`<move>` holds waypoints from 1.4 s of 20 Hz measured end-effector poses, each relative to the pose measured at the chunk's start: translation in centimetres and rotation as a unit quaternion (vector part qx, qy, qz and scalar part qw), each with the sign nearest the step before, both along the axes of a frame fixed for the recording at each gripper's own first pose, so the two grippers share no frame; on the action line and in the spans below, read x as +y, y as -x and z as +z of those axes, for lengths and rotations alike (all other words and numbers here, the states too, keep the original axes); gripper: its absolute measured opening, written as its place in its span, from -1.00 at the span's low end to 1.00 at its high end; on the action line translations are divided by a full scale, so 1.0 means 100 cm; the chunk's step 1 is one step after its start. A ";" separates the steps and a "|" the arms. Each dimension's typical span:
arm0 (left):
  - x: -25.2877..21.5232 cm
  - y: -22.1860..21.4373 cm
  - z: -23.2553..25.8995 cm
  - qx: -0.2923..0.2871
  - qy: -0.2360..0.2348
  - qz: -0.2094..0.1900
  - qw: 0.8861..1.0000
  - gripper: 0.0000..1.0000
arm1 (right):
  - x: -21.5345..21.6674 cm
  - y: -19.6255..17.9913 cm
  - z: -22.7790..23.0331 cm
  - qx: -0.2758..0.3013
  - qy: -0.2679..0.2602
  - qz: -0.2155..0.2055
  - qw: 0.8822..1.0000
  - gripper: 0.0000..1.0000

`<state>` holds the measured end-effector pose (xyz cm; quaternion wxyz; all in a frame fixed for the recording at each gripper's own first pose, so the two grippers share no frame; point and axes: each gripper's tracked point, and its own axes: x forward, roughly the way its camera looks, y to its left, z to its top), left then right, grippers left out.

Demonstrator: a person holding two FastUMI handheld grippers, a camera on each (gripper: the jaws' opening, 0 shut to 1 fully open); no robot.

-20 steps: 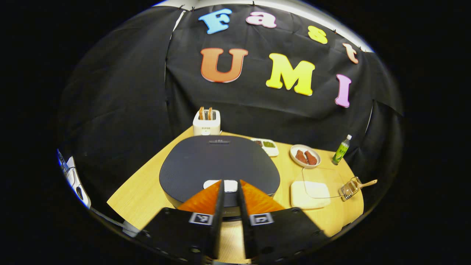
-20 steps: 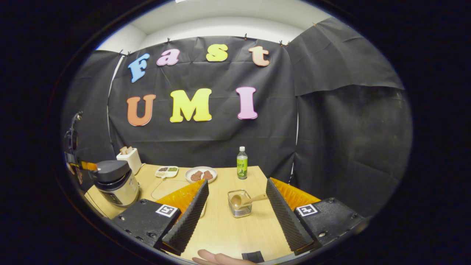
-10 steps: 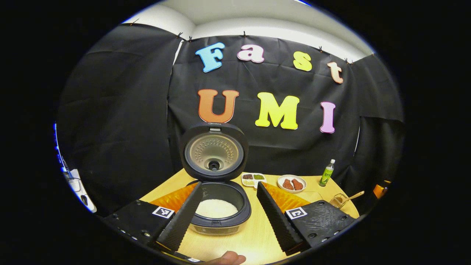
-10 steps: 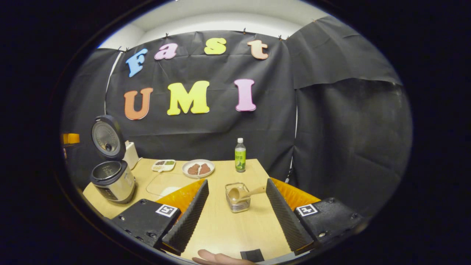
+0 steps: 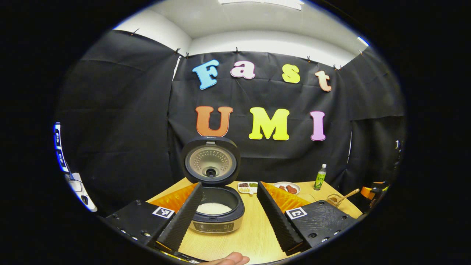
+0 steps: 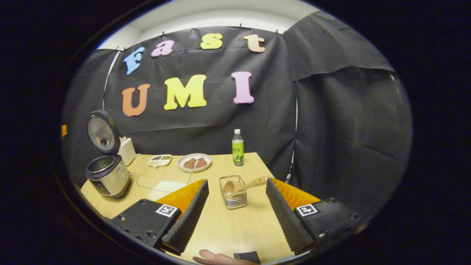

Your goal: Close the left gripper, press the button to open the rice cooker; take a wooden spoon from the chopstick holder with the right hand, scoop a spoonful of rice and pour it into the rice cooker, then put the wooden spoon back into the chopstick holder.

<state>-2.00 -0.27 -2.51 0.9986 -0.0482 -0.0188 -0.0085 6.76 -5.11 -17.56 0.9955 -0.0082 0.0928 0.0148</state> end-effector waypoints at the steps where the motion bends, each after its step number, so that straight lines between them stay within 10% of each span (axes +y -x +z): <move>1: -0.002 0.006 0.002 -0.009 0.001 -0.003 1.000 0.89 | -0.002 -0.004 -0.006 -0.004 -0.001 0.001 1.000 1.00; 28: -0.026 0.022 -0.023 -0.044 -0.067 -0.028 0.996 0.90 | -0.023 -0.142 -0.074 -0.043 -0.034 -0.012 0.998 0.86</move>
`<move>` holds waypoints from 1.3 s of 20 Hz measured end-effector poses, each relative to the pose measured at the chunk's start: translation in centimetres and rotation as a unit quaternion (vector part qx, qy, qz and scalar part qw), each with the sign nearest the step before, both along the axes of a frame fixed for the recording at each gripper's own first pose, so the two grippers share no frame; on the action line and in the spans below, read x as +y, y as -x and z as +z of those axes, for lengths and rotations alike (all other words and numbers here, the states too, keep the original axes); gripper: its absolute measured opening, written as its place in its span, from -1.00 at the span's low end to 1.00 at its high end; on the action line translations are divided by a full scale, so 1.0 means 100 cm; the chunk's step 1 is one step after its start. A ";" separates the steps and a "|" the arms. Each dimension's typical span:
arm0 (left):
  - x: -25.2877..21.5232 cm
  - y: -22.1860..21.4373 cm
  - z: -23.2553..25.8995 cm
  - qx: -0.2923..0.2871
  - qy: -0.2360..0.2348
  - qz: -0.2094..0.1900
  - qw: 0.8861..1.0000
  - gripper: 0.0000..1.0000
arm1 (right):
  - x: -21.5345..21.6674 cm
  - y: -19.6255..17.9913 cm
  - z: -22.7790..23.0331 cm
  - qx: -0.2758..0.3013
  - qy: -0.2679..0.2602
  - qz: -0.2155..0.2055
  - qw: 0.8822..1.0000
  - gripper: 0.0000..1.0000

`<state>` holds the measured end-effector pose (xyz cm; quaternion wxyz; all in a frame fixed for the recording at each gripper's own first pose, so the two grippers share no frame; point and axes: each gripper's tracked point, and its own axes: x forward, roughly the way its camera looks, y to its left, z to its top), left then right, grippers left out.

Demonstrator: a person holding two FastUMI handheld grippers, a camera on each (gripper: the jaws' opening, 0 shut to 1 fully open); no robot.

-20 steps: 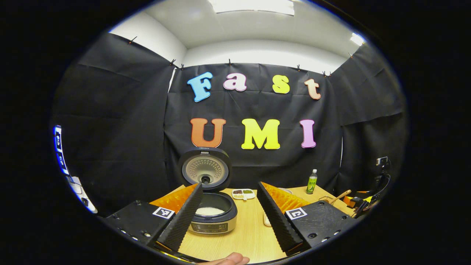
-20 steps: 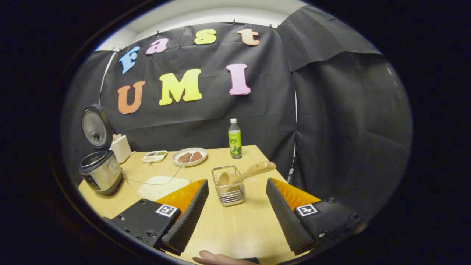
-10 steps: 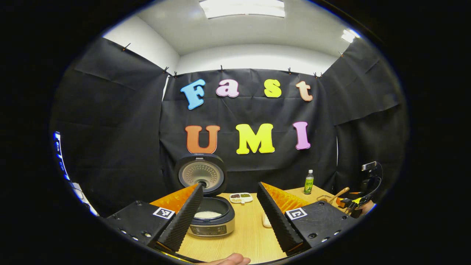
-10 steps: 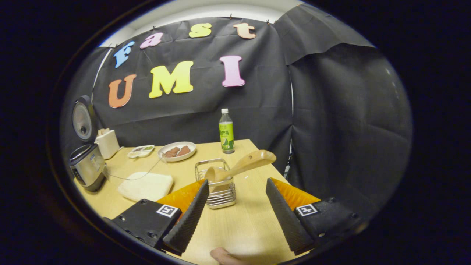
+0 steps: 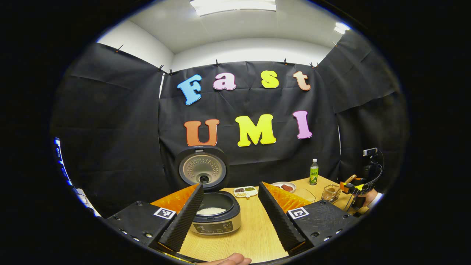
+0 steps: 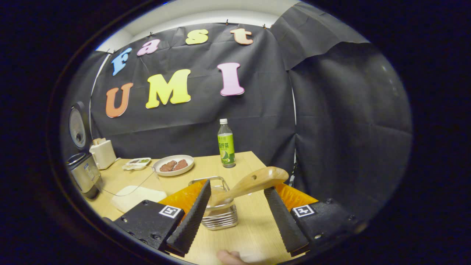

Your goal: Close the left gripper, press the button to open the rice cooker; take a wooden spoon from the chopstick holder with the right hand, scoop a spoonful of rice and pour it into the rice cooker, then put the wooden spoon back into the chopstick holder.

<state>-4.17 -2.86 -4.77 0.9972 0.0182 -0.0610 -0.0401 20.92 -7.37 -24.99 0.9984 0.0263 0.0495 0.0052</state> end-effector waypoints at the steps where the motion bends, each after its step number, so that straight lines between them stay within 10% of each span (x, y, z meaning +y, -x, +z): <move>1: 0.001 0.001 -0.001 0.002 0.002 -0.002 1.000 0.91 | 0.006 -0.003 0.006 -0.007 0.003 0.014 1.000 0.84; 10: 0.011 0.002 -0.003 0.004 0.023 -0.010 1.000 0.92 | 0.040 -0.029 0.005 0.016 -0.008 0.073 0.997 0.12; 14: 0.012 0.005 -0.007 0.006 0.017 -0.010 1.000 0.92 | 0.043 -0.035 0.011 0.028 -0.056 0.063 0.996 -0.51; 26: 0.031 0.012 -0.018 0.005 0.006 -0.001 1.000 0.92 | 0.045 -0.015 0.108 -0.014 -0.041 0.039 0.998 -0.65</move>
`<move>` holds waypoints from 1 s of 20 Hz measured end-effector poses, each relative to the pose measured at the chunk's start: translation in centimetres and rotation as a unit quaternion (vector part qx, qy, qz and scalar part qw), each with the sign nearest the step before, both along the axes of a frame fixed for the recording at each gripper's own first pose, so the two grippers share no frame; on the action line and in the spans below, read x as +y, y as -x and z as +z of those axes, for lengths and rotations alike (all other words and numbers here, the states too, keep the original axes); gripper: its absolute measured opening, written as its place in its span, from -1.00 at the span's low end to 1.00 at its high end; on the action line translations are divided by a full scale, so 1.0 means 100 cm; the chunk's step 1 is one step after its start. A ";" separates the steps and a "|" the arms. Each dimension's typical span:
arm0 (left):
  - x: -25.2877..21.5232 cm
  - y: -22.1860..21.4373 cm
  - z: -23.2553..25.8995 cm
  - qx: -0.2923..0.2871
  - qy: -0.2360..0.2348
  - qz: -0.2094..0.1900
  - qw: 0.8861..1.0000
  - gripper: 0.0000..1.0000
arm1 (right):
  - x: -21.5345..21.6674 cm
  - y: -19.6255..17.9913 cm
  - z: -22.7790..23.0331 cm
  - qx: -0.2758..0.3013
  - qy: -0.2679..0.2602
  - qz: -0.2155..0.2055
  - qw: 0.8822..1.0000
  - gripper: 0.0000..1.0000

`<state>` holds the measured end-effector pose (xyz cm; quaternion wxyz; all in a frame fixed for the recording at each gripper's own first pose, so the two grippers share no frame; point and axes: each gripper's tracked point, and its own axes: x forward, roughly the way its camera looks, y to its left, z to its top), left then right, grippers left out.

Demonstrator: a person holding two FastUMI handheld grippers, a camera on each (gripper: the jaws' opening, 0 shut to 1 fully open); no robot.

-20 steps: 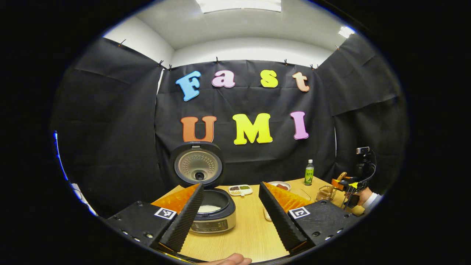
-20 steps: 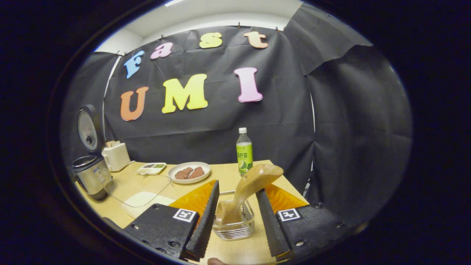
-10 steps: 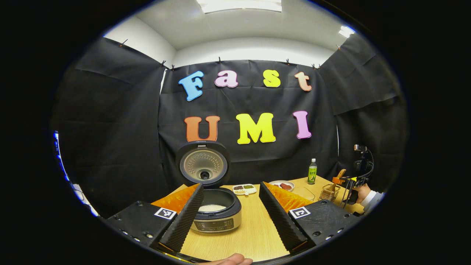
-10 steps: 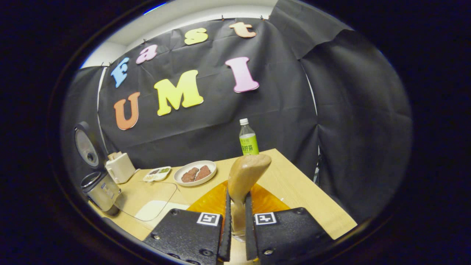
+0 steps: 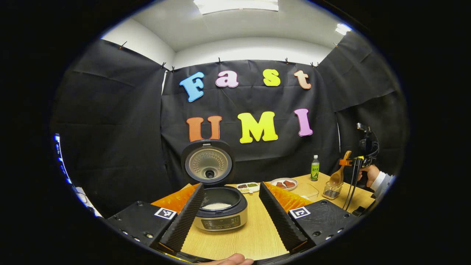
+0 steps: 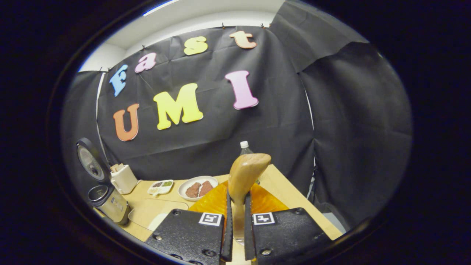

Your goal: Close the left gripper, press the button to open the rice cooker; take a wooden spoon from the chopstick holder with the right hand, scoop a spoonful of rice and pour it into the rice cooker, then put the wooden spoon back into the chopstick holder.

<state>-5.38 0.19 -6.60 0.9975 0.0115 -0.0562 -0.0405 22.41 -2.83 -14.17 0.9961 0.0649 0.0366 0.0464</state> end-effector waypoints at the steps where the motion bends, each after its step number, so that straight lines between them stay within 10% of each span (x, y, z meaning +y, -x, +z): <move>1: 0.003 -0.001 -0.002 0.001 0.003 0.003 1.000 0.92 | 0.003 0.003 0.010 -0.010 0.017 -0.003 1.000 -0.65; 20: 0.032 0.017 -0.024 0.011 0.015 0.018 1.000 0.92 | 0.208 0.013 0.001 -0.011 0.115 0.109 0.987 -0.70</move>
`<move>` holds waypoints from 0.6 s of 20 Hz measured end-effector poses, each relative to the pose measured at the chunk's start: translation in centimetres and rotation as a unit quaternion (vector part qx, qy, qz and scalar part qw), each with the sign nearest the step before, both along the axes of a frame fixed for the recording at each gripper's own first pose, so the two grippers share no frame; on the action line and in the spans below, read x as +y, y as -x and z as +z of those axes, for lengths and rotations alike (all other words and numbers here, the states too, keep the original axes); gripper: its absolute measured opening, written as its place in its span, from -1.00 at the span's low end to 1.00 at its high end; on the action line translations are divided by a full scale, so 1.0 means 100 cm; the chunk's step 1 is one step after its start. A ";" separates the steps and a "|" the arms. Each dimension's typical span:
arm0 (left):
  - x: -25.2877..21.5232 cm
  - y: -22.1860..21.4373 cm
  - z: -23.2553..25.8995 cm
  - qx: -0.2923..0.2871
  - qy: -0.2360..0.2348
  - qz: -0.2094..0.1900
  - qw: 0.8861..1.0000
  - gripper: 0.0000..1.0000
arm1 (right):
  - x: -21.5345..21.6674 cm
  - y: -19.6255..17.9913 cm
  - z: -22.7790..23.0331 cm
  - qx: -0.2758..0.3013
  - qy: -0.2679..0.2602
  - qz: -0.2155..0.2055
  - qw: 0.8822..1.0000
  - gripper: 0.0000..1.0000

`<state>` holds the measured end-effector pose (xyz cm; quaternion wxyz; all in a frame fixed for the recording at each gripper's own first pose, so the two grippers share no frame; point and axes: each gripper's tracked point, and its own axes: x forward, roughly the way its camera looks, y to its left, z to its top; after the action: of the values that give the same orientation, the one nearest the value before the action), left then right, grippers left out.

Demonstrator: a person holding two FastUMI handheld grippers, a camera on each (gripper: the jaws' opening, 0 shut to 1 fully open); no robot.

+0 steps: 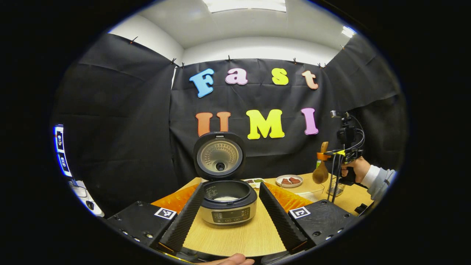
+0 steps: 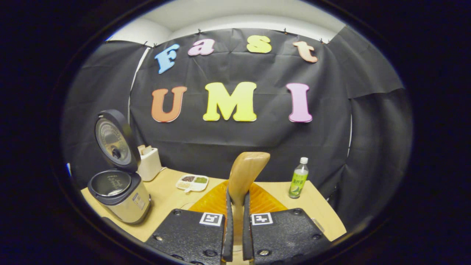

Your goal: Close the left gripper, press the button to open the rice cooker; take a wooden spoon from the chopstick holder with the right hand, scoop a spoonful of rice and pour it into the rice cooker, then put the wooden spoon back into the chopstick holder.

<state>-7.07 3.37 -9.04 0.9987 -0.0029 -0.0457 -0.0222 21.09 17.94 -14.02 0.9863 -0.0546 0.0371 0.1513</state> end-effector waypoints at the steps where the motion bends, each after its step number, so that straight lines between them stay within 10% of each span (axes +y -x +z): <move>1: 0.002 0.001 0.001 -0.002 -0.001 0.001 1.000 0.92 | 0.007 -0.002 -0.009 0.000 0.010 0.002 1.000 -0.68; 12: 0.022 0.006 -0.008 -0.001 0.017 0.006 1.000 0.92 | 0.005 -0.036 -0.096 0.034 0.106 -0.070 0.991 -0.78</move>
<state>-7.65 5.58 -9.88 0.9986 -0.0193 -0.0467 -0.0156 24.69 18.41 -23.64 0.9813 -0.1508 0.0898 0.0791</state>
